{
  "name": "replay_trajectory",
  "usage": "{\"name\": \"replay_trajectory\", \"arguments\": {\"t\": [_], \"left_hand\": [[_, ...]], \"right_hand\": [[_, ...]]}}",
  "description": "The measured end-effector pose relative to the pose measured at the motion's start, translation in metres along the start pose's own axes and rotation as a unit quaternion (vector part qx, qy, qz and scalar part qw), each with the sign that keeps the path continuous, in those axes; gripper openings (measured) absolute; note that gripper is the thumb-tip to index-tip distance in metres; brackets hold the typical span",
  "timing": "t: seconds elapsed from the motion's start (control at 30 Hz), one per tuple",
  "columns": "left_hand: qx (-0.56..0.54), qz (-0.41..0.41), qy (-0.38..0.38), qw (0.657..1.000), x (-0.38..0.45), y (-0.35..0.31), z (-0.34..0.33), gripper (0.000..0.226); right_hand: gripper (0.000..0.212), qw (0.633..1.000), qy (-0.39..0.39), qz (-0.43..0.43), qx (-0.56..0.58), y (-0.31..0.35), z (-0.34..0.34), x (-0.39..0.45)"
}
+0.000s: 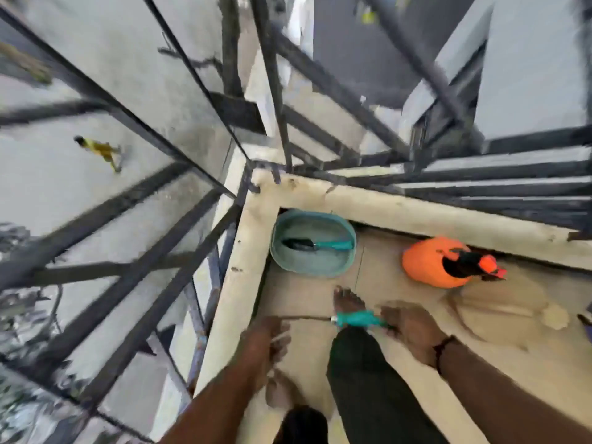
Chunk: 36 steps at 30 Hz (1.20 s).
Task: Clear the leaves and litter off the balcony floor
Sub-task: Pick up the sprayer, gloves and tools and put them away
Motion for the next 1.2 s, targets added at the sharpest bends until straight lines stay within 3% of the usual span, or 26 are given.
{"name": "replay_trajectory", "arguments": {"t": [0.1,0.13,0.23,0.33,0.43,0.6,0.7,0.93,1.03,1.1,1.2], "left_hand": [[-0.006,0.002,0.034,0.999,0.068,-0.029,-0.022,0.021],[-0.001,-0.006,0.021,1.0,0.089,-0.037,-0.025,0.016],[0.059,-0.046,-0.024,0.997,0.129,-0.064,-0.033,0.011],[0.18,-0.111,-0.08,0.974,0.155,-0.085,-0.032,0.009],[0.28,-0.128,-0.119,0.944,0.176,-0.082,-0.028,0.037],[0.35,-0.097,-0.136,0.922,0.187,-0.04,-0.022,0.043],[0.385,-0.084,-0.135,0.909,0.186,-0.007,-0.011,0.044],[0.445,-0.036,-0.118,0.887,0.149,0.061,0.013,0.045],[0.462,-0.043,-0.105,0.88,0.102,0.078,0.025,0.045],[0.451,-0.045,-0.09,0.887,0.061,0.087,0.029,0.045],[0.503,-0.085,-0.086,0.856,-0.021,0.086,0.037,0.041]], "right_hand": [[0.025,1.0,-0.014,0.004,0.017,-0.009,0.005,0.078],[0.025,0.999,-0.004,-0.018,0.026,-0.014,-0.001,0.099],[0.019,0.999,-0.009,0.037,-0.031,0.0,-0.012,0.148],[0.01,0.999,-0.017,0.049,-0.005,-0.002,-0.028,0.186],[0.018,0.997,-0.034,0.058,-0.022,-0.012,-0.045,0.203],[0.018,0.981,-0.036,0.107,-0.16,-0.033,-0.073,0.219],[0.06,0.951,-0.015,0.136,-0.279,-0.034,-0.076,0.212],[0.059,0.886,0.067,0.117,-0.444,-0.03,-0.068,0.139],[0.055,0.825,0.152,0.123,-0.53,-0.037,-0.071,0.08],[0.069,0.768,0.222,0.121,-0.589,-0.046,-0.072,0.041],[0.089,0.71,0.24,0.145,-0.646,-0.026,-0.073,-0.031]]}}
Point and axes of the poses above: each hand's wrist, its own x-axis towards the middle knuckle, its own z-axis out of the back of the hand, y = z × x, the point moved 6 cm from there along x, towards the middle knuckle, and after that the axes turned 13 degrees about z, right-handed, at the moved point
